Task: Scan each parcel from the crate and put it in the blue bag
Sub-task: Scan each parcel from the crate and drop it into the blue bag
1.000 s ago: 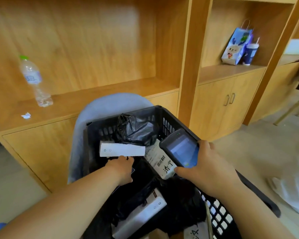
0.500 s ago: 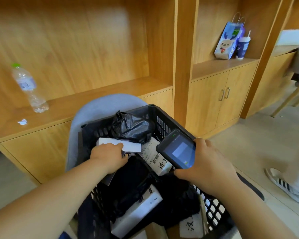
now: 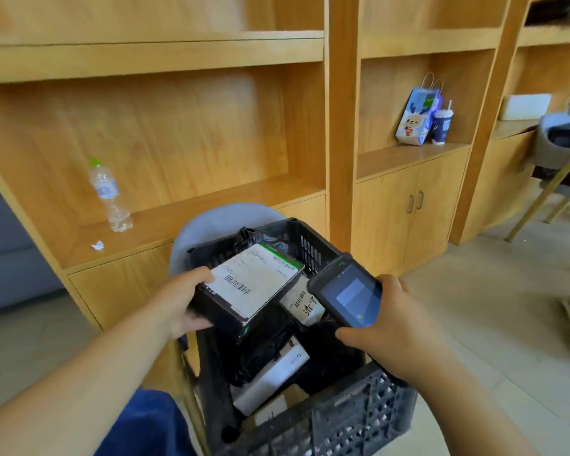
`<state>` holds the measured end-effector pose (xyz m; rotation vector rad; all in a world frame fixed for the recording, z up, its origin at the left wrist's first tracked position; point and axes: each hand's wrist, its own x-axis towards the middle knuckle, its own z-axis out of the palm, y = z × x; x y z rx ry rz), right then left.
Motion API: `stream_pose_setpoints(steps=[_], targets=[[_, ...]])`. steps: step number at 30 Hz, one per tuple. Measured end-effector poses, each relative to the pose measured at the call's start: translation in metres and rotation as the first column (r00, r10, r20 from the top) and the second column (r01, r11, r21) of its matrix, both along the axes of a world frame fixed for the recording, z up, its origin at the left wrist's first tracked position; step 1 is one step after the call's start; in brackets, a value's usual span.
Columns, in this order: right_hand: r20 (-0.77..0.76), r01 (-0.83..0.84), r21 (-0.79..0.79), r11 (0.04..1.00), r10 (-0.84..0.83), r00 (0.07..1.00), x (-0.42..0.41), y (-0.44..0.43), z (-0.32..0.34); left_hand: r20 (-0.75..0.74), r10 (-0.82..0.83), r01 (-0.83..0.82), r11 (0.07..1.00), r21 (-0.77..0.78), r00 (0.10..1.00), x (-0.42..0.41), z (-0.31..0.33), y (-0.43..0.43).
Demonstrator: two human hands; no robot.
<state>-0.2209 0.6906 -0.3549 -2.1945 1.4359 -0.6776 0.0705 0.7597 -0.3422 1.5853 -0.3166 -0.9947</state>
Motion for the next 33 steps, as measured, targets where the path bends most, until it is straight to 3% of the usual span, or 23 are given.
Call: stream_pose_setpoints(steps=[3, 6, 9, 13, 21, 25, 33], targets=[[0.071, 0.012, 0.016, 1.000, -0.013, 0.997, -0.008, 0.017, 0.004, -0.340, -0.029, -0.050, 0.974, -0.219, 0.940, -0.014, 0.004, 0.034], [0.094, 0.030, -0.005, 1.000, -0.029, 0.995, -0.012, 0.035, 0.008, -0.478, -0.085, -0.134, 0.905, -0.405, 0.874, -0.027, -0.002, 0.067], [0.105, 0.013, 0.004, 1.000, -0.013, 0.994, -0.012, 0.053, 0.010, -0.421, -0.136, -0.089, 0.877, -0.473, 0.897, -0.038, -0.010, 0.093], [0.074, -0.042, -0.008, 0.999, 0.042, 0.996, -0.008, 0.077, 0.010, -0.148, -0.015, -0.052, 0.898, -0.438, 0.989, -0.038, -0.012, 0.126], [-0.091, -0.168, -0.036, 0.985, 0.165, 0.982, 0.015, 0.130, 0.005, 0.058, 0.218, -0.172, 0.882, -0.438, 0.974, -0.026, -0.032, 0.199], [-0.193, -0.274, -0.060, 0.960, 0.258, 0.947, 0.030, 0.158, 0.001, 0.101, 0.373, -0.289, 0.840, -0.459, 0.922, -0.023, -0.045, 0.234], [-0.417, -0.517, -0.015, 0.856, 0.464, 0.781, 0.061, 0.213, -0.011, 0.052, 0.566, -0.493, 0.755, -0.432, 0.822, -0.023, -0.087, 0.306]])
